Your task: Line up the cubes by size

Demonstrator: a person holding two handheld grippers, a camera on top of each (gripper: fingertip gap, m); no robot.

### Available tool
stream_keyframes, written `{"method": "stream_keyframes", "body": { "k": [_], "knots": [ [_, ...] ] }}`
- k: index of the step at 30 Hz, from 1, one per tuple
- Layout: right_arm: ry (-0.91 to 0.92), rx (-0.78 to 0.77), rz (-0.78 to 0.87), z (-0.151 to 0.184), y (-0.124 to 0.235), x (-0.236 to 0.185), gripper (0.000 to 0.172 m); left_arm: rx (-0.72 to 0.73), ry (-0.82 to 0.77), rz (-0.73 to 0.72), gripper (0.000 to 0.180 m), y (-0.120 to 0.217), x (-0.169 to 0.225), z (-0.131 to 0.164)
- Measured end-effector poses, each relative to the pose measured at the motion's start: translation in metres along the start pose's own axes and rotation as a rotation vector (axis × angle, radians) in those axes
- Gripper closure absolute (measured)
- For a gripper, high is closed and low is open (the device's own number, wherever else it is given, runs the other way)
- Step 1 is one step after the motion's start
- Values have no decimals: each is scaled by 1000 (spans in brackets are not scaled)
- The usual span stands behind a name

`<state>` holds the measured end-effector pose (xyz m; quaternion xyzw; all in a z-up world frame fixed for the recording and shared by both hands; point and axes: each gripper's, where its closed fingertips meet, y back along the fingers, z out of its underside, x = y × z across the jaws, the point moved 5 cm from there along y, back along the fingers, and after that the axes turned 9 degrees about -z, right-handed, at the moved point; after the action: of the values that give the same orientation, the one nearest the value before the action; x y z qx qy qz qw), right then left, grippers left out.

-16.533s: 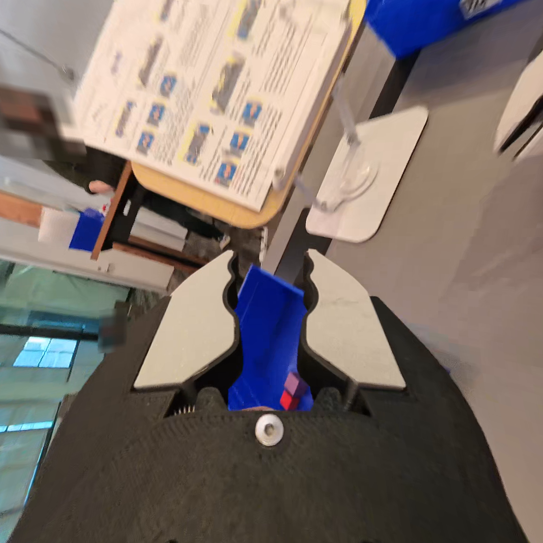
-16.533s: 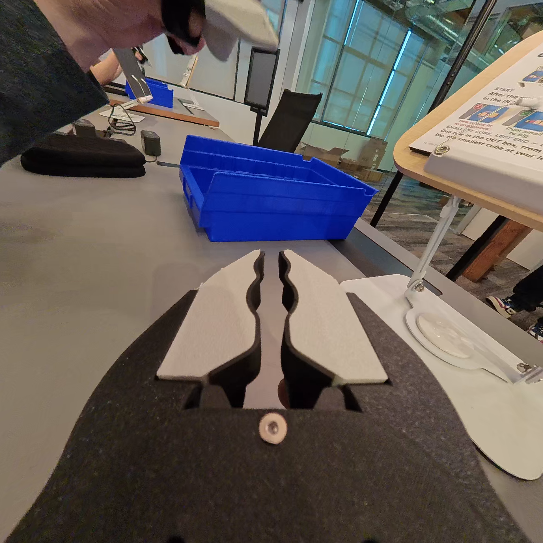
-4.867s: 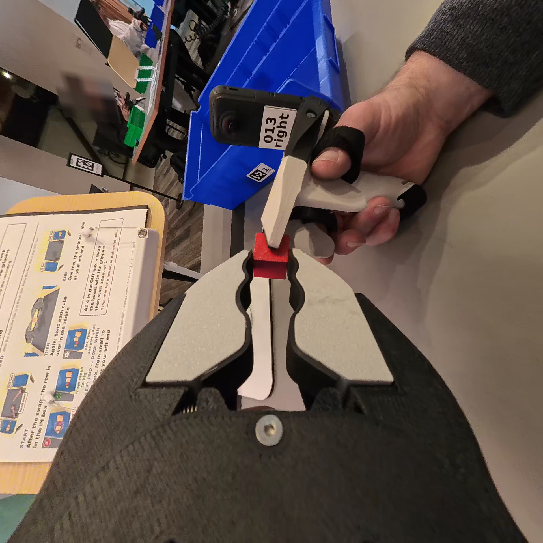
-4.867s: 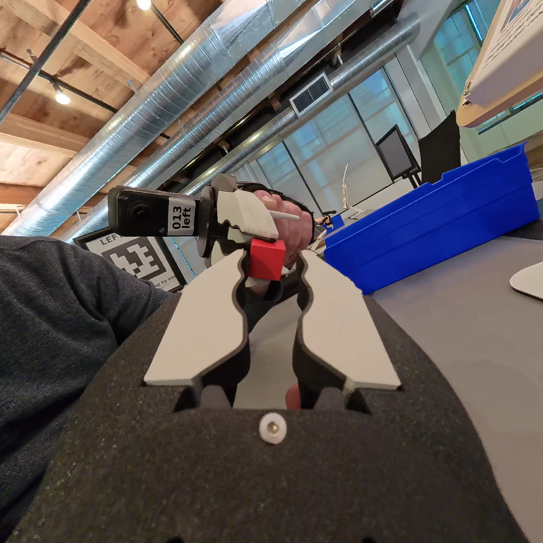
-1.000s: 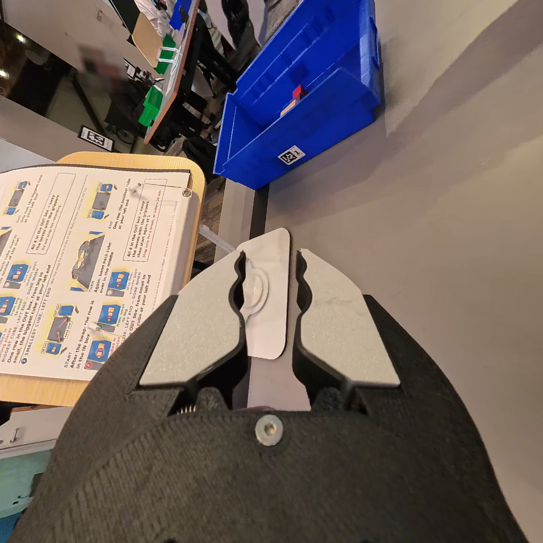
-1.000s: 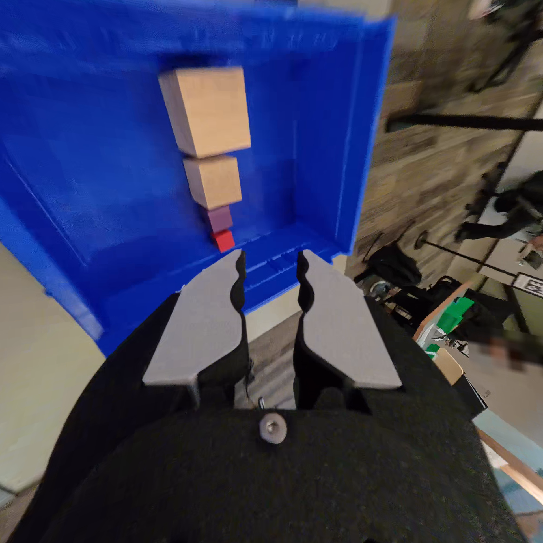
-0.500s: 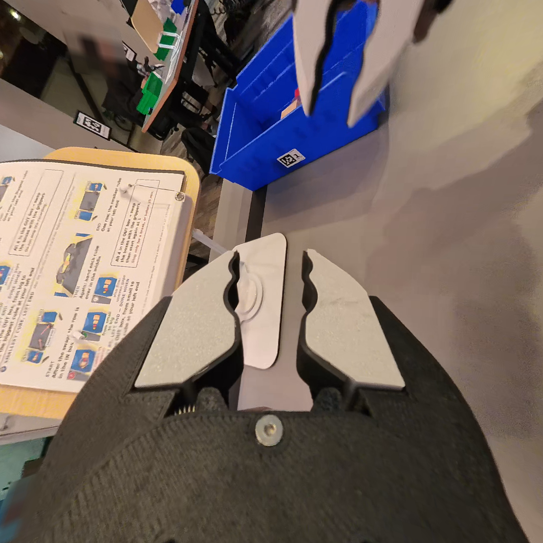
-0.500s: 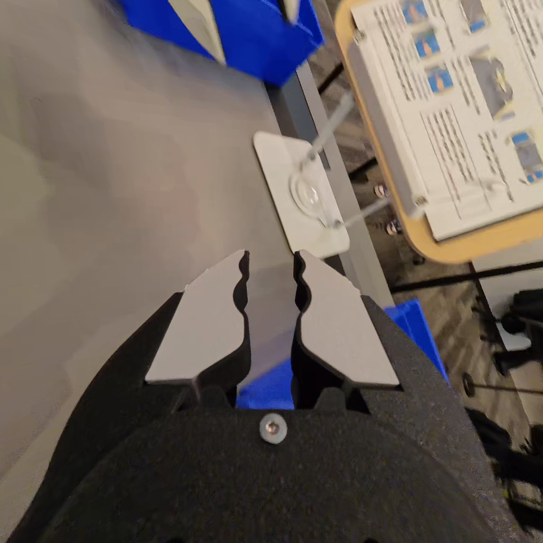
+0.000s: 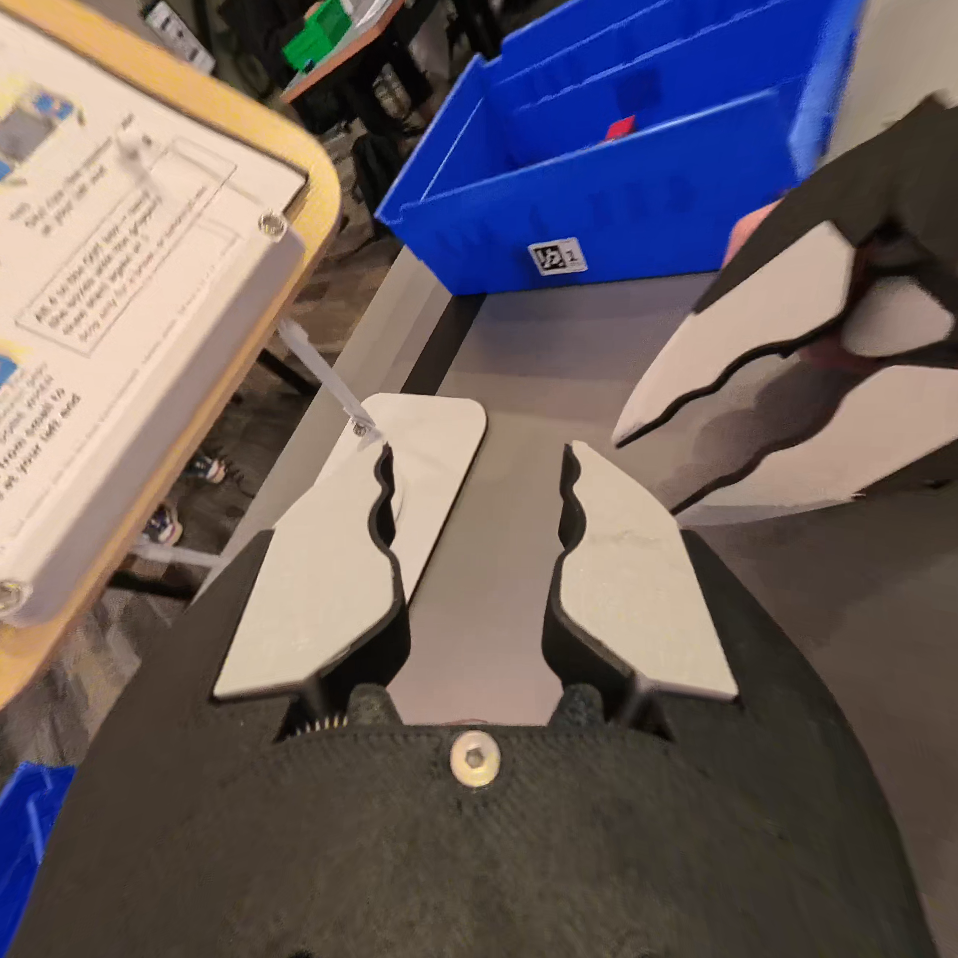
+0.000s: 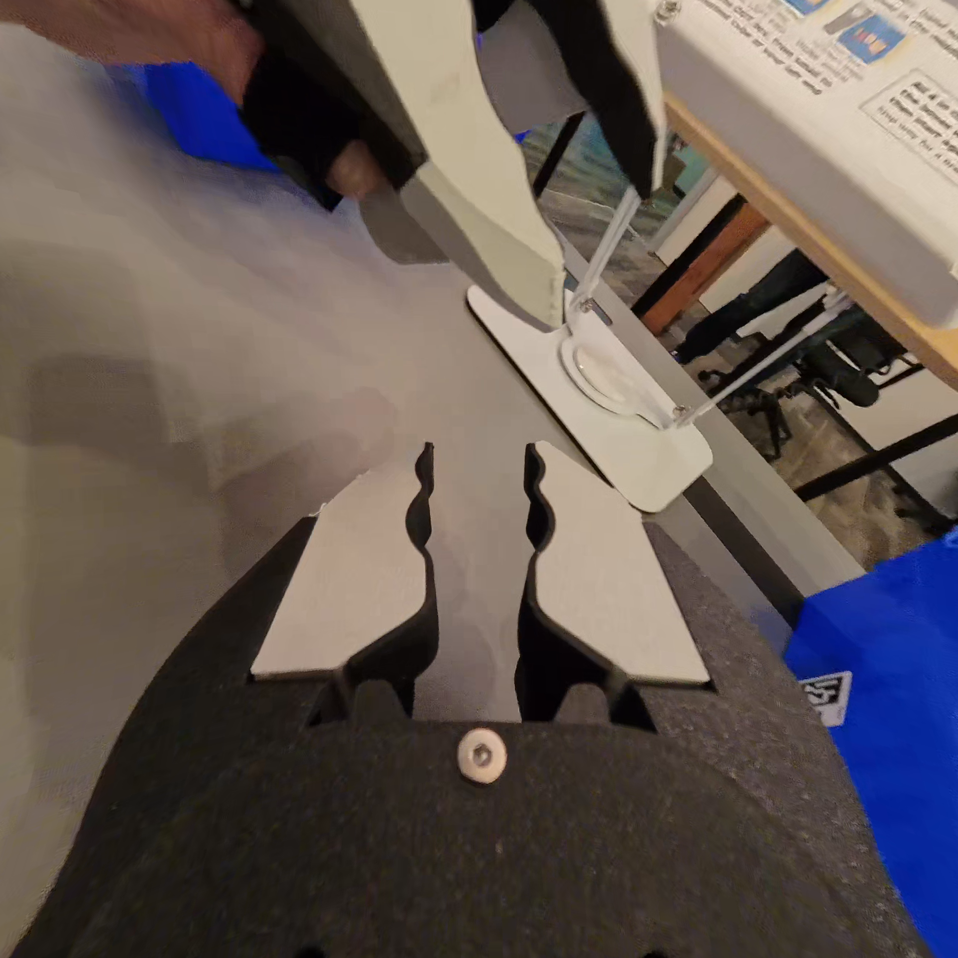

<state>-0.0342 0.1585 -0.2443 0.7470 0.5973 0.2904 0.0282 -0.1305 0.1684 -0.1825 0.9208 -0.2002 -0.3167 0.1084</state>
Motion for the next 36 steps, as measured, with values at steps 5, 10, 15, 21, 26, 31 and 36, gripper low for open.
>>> {"method": "stream_keyframes", "body": {
  "k": [5,10,15,21,26,31,36],
  "knots": [
    [-55,36,53,3,6,10,137,-72,117,-104,117,-19,-3,24],
    [-73,32,121,7,9,20,135,-136,173,-210,114,-31,-6,51],
    [-104,20,151,11,10,27,132,-169,248,-260,100,-35,-11,64],
    [-87,5,146,11,7,25,132,-191,249,-288,92,-38,-14,77],
    [-69,2,150,10,7,24,131,-197,246,-308,84,-32,-15,82],
    [-58,9,150,10,7,23,130,-181,250,-338,85,-20,-16,84],
    [-24,4,141,9,6,19,130,-177,262,-321,89,-11,-9,86]
  ]
}}
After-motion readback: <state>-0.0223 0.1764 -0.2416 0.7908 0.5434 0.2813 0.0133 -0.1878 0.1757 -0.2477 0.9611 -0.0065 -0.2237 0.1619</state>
